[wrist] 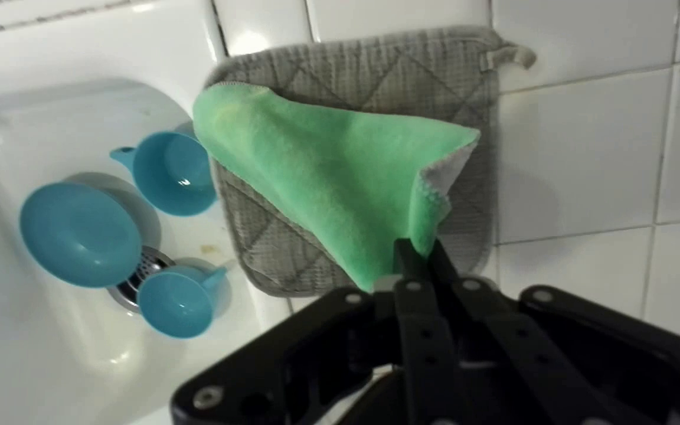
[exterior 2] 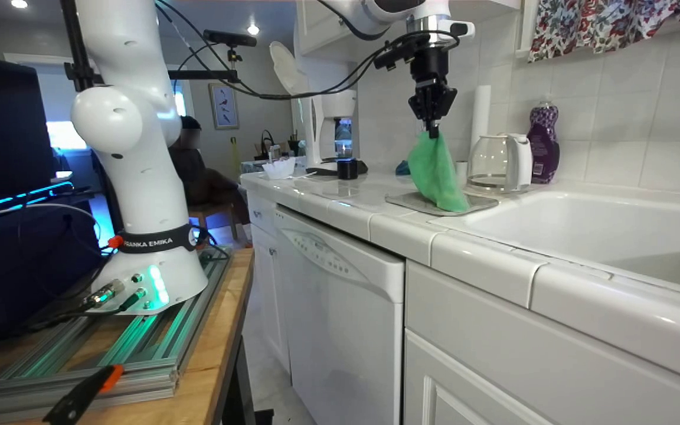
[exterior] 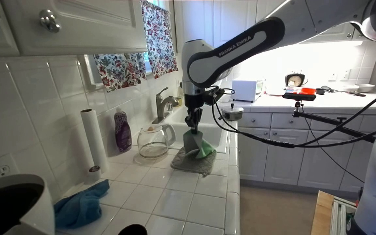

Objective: Pick up the cloth and the pot, then put them on the left side of the counter

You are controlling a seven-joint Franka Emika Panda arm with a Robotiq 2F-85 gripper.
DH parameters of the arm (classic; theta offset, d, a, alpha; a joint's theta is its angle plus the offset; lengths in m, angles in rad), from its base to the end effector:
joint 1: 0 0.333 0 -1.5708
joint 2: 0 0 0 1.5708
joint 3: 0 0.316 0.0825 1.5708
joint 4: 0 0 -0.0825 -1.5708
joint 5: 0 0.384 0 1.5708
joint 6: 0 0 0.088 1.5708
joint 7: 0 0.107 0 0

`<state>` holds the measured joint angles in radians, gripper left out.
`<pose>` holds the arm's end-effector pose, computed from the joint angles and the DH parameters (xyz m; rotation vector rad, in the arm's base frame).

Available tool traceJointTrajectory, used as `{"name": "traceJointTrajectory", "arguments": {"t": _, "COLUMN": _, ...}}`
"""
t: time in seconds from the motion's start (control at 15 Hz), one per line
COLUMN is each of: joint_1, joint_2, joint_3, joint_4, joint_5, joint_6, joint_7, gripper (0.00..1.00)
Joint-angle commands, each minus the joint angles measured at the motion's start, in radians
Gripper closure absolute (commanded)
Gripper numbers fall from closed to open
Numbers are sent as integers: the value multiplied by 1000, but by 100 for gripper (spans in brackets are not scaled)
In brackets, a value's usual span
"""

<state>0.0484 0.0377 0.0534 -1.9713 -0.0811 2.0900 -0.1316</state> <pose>0.5710 0.0540 0.4581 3.0399 0.4140 0.1228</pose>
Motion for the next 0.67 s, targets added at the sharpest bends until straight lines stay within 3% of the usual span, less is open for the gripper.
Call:
{"name": "traceJointTrajectory", "arguments": {"t": 0.0, "joint_1": 47, "joint_2": 69, "joint_3": 50, "joint_4": 74, "joint_5": 17, "joint_6": -27, "joint_7": -74, "gripper": 99}}
{"name": "traceJointTrajectory", "arguments": {"t": 0.4, "joint_1": 72, "joint_2": -3, "joint_3": 83, "joint_4": -21, "joint_5": 47, "joint_6": -14, "joint_7": -70, "gripper": 99}}
{"name": "traceJointTrajectory", "arguments": {"t": 0.6, "joint_1": 81, "joint_2": 37, "joint_3": 105, "joint_4": -4, "joint_5": 127, "joint_6": 16, "joint_7": -224, "gripper": 99}}
